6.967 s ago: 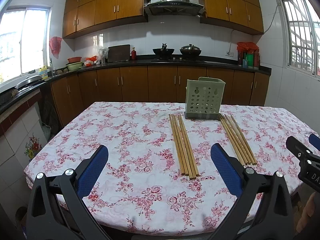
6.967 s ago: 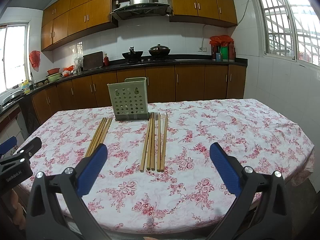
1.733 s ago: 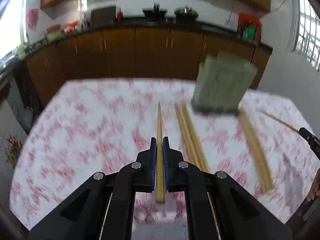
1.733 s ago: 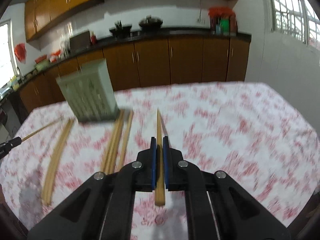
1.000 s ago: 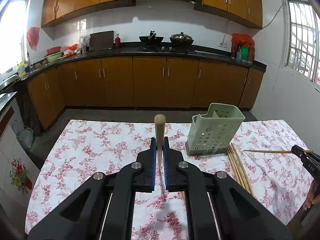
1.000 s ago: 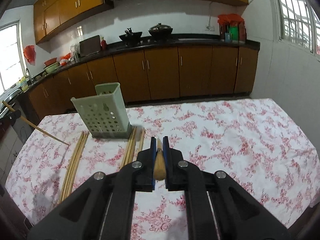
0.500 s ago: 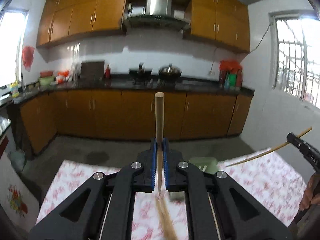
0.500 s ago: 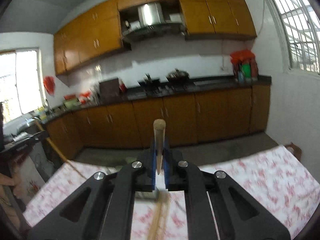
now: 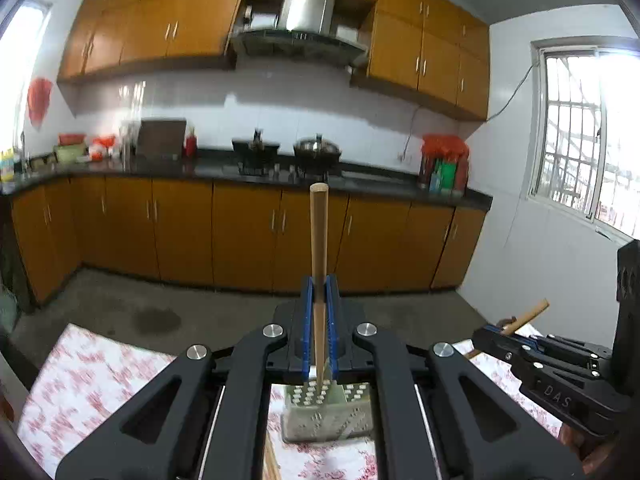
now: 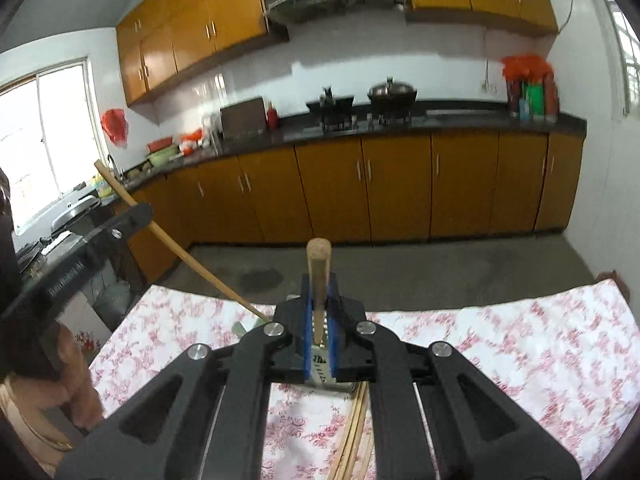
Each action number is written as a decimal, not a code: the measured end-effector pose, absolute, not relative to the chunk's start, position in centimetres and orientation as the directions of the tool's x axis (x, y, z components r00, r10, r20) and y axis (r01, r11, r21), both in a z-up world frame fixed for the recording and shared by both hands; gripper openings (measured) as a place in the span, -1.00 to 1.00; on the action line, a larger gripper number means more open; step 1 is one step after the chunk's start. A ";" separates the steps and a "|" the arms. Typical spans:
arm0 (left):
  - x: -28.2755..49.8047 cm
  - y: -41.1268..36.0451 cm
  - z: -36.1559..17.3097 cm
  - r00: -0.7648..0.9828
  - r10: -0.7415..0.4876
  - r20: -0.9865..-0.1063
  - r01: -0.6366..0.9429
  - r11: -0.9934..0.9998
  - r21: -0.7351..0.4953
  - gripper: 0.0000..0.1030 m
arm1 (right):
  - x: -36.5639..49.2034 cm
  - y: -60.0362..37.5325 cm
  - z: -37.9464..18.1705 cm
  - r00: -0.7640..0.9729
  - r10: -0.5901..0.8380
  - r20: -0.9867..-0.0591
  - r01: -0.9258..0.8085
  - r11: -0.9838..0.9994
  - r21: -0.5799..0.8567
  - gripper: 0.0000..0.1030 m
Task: Organize utensils
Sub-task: 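Lower the left tool's chopstick into the holder while the right tool inserts its chopstick, then open both tools and pull them back toward the loose chopsticks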
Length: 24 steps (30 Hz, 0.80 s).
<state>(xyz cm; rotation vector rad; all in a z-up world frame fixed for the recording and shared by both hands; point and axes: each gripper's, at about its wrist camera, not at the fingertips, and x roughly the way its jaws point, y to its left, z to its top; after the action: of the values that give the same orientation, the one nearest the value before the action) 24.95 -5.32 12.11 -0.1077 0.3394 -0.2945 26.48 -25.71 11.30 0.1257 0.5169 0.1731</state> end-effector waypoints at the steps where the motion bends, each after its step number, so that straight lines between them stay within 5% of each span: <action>1: 25.4 -5.5 11.5 0.894 -0.305 -0.328 0.266 0.951 -0.158 -0.86 | 26.8 -25.5 10.9 0.851 0.196 -0.488 -0.132 0.978 0.163 -0.84; 4: 26.3 -5.7 10.2 0.872 -0.309 -0.379 0.258 0.949 -0.180 -0.85 | 27.3 -25.3 10.4 0.846 0.196 -0.496 -0.125 0.977 0.173 -0.80; 8: 26.0 -5.4 10.0 0.866 -0.309 -0.393 0.252 0.949 -0.191 -0.85 | 26.4 -26.0 11.1 0.870 0.177 -0.460 -0.112 0.980 0.166 -0.42; 11: 25.2 -4.9 10.8 0.873 -0.309 -0.377 0.251 0.948 -0.194 -0.80 | 24.6 -27.2 12.4 0.899 0.152 -0.412 -0.087 0.981 0.173 -0.41; 16: 22.5 -2.9 12.7 0.899 -0.304 -0.315 0.240 0.944 -0.227 -0.35 | 20.1 -29.9 12.6 0.931 0.105 -0.351 -0.031 0.977 0.210 -0.41; 19: 20.2 -1.1 12.7 0.909 -0.281 -0.309 0.214 0.949 -0.231 -0.35 | 18.3 -30.9 9.3 0.909 0.057 -0.414 0.027 0.981 0.194 -0.41; 24: 18.0 0.9 7.9 0.878 -0.185 -0.441 0.118 0.978 -0.173 -0.34 | 18.9 -29.8 -2.4 0.720 0.132 -0.681 0.029 0.975 0.220 -0.60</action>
<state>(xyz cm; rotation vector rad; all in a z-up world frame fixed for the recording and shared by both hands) 18.05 0.95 7.92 -0.1430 0.4733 -0.1584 18.92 -29.82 -2.40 0.2219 0.7662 0.0575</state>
